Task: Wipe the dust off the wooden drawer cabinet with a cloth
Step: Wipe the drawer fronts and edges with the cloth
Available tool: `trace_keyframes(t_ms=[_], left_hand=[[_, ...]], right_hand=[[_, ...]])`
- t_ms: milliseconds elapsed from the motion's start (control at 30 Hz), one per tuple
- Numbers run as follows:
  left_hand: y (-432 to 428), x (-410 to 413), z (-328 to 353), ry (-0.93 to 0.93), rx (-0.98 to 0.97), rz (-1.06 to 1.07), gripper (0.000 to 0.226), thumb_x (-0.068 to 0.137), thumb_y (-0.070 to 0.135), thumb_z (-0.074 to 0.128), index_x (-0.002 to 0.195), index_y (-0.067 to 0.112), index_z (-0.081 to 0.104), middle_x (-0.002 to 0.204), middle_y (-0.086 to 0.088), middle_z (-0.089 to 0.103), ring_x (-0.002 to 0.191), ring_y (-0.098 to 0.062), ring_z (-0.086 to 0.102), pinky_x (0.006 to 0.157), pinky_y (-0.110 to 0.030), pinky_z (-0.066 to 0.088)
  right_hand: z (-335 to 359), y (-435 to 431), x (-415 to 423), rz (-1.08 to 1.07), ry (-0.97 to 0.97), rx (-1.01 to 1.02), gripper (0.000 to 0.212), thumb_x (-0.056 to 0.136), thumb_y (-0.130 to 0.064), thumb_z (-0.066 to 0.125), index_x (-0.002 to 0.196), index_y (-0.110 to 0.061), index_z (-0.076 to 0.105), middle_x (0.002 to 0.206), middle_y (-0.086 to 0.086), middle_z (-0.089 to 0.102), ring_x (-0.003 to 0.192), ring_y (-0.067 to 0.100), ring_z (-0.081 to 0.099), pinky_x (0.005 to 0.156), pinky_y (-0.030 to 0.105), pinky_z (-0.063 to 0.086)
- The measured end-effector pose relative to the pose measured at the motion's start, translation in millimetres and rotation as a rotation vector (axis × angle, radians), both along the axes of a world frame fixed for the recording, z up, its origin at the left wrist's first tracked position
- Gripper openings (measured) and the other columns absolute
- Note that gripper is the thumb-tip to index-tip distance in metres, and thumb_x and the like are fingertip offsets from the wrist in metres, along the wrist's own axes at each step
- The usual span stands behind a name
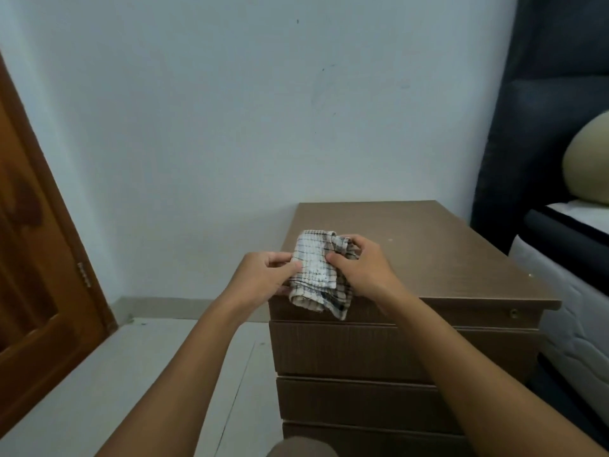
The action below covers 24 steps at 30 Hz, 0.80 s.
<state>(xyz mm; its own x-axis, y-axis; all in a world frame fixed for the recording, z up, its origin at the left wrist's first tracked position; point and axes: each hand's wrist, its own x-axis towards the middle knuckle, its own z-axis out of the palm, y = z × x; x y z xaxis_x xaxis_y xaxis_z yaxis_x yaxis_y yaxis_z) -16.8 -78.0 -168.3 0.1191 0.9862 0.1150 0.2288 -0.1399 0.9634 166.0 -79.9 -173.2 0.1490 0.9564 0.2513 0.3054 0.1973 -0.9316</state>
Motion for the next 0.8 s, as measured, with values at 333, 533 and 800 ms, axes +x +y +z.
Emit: trace_keyframes(t_ms=[333, 533, 800], left_hand=[[53.1, -20.8, -6.7, 0.498, 0.128, 0.211, 0.038, 0.087, 0.032, 0.066, 0.122, 0.017, 0.067, 0.112, -0.004, 0.069, 0.091, -0.013, 0.062, 0.077, -0.024, 0.047], [46.1, -29.8, -19.3, 0.663, 0.256, 0.124, 0.029, 0.089, 0.039, 0.063, 0.114, 0.025, 0.072, 0.107, 0.007, 0.067, 0.086, -0.006, 0.058, 0.062, -0.016, 0.041], [40.9, -26.4, -28.3, 0.743, 0.338, 0.123, 0.031, 0.089, 0.040, 0.063, 0.115, 0.025, 0.071, 0.111, 0.011, 0.062, 0.081, -0.005, 0.058, 0.065, -0.017, 0.042]], right_hand=[[1.2, 47.0, -11.9, -0.022, -0.427, -0.052, 0.056, 0.087, -0.042, 0.067, 0.137, -0.032, 0.046, 0.137, -0.002, 0.049, 0.096, 0.008, 0.058, 0.078, 0.028, 0.050], [-4.4, 20.6, 2.7, 0.228, -0.600, -0.128, 0.040, 0.079, -0.056, 0.068, 0.116, -0.040, 0.060, 0.102, -0.016, 0.059, 0.091, 0.003, 0.056, 0.082, 0.031, 0.051], [-14.6, 13.8, -9.6, 0.148, -0.723, -0.062, 0.031, 0.091, -0.038, 0.063, 0.121, -0.034, 0.063, 0.124, -0.009, 0.060, 0.109, 0.013, 0.056, 0.094, 0.038, 0.048]])
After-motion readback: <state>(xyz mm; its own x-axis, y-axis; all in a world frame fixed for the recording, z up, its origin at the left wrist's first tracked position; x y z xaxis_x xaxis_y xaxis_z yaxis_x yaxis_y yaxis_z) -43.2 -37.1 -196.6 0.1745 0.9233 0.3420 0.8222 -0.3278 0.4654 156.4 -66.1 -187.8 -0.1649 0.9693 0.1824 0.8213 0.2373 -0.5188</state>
